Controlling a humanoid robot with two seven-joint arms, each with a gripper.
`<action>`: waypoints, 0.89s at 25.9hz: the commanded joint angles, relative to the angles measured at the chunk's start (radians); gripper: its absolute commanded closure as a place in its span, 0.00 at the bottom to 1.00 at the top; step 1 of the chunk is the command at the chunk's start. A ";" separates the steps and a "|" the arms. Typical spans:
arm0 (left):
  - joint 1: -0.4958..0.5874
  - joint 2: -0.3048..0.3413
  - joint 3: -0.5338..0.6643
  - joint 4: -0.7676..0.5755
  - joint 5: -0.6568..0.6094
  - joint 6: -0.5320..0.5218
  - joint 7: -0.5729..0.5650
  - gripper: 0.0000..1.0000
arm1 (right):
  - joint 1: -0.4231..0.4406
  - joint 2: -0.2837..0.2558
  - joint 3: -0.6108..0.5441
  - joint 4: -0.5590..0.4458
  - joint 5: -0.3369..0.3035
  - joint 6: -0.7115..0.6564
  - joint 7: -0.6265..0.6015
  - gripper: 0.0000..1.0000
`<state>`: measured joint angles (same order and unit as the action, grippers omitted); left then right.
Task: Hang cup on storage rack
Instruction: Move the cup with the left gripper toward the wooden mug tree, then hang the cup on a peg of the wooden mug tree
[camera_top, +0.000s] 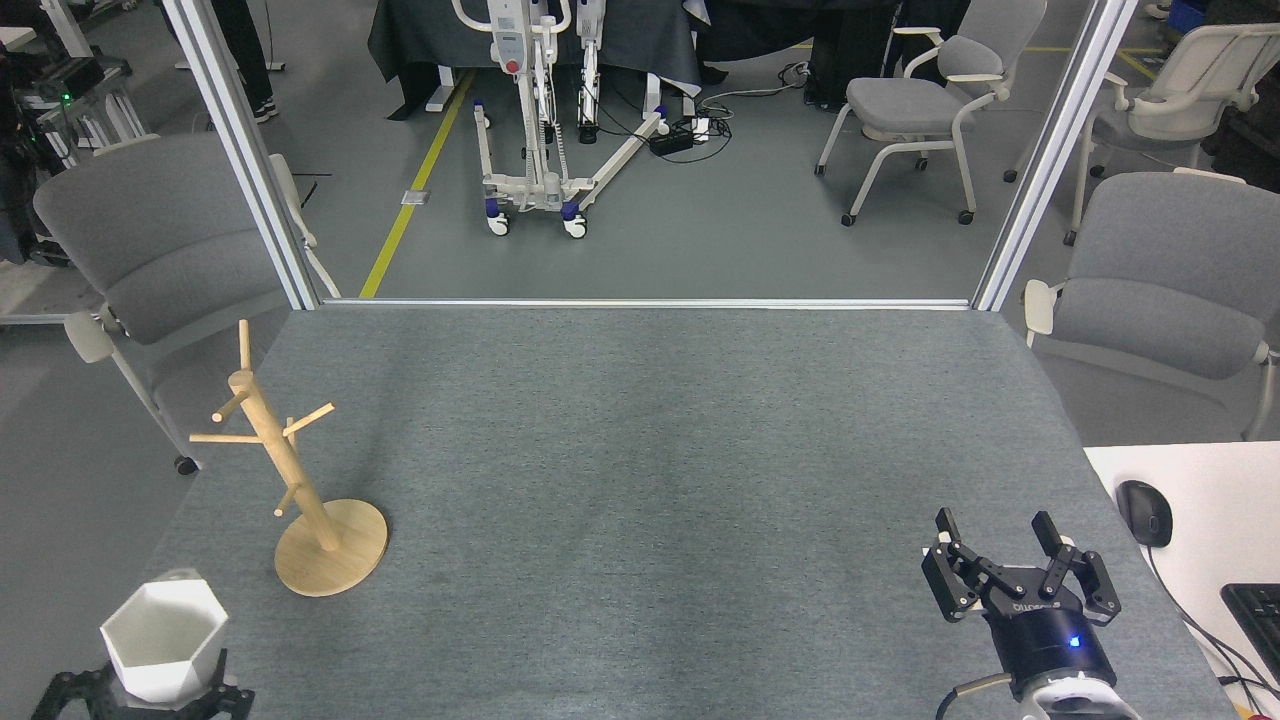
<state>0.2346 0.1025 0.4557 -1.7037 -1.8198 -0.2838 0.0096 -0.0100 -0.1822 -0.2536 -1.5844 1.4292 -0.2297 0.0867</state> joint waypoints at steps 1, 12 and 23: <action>-0.109 0.008 0.086 0.055 0.000 0.041 -0.034 1.00 | -0.021 0.001 0.004 0.006 -0.003 0.010 -0.001 0.00; -0.311 0.066 0.104 0.182 0.007 -0.012 -0.054 1.00 | -0.053 0.001 0.002 0.044 -0.003 0.013 -0.001 0.00; -0.399 0.066 0.095 0.254 -0.010 -0.017 -0.092 1.00 | -0.074 0.003 0.000 0.067 -0.003 0.018 0.001 0.00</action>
<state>-0.1416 0.1693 0.5540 -1.4662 -1.8265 -0.3004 -0.0603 -0.0822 -0.1802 -0.2530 -1.5188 1.4266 -0.2123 0.0853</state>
